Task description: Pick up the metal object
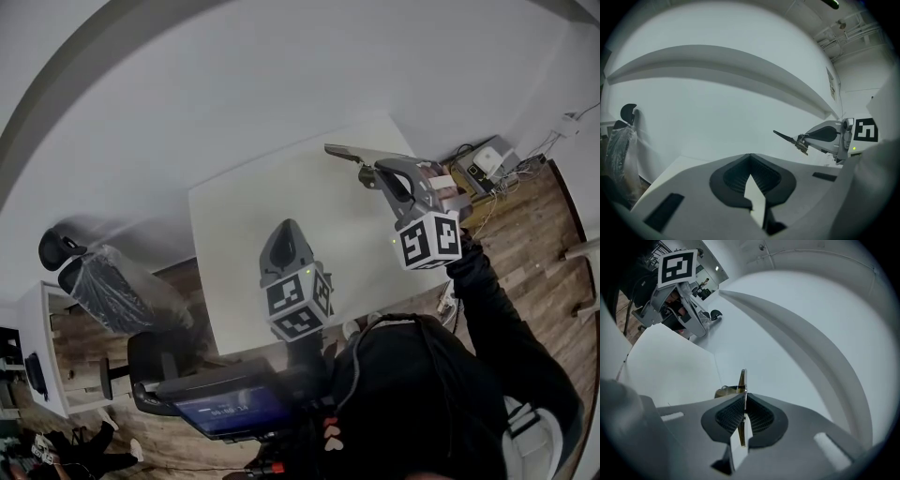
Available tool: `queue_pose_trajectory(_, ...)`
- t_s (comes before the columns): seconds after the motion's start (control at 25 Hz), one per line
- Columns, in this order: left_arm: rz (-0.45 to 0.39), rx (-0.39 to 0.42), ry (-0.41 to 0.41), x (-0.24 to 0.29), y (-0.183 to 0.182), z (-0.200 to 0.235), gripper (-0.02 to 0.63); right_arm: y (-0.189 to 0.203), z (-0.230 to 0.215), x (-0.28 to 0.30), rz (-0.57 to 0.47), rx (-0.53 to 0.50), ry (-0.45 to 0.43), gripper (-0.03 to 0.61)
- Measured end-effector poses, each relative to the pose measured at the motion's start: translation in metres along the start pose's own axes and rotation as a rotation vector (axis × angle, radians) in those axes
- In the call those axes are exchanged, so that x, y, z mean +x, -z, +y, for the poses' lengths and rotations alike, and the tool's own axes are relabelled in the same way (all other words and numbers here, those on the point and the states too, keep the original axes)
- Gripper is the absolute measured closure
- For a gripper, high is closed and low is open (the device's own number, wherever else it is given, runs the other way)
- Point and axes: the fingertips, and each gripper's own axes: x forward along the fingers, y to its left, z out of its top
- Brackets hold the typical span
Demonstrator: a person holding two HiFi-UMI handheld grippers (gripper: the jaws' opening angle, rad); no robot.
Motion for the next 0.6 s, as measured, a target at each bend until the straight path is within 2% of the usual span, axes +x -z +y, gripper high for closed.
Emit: queue_pose_trajectory(0.6, -0.028, 0.007, -0.005, -0.001, -0.013, -0.001, 0.624, -0.014, -0.017, -0.009, -0.045, 0.034, 0.057, 0.568)
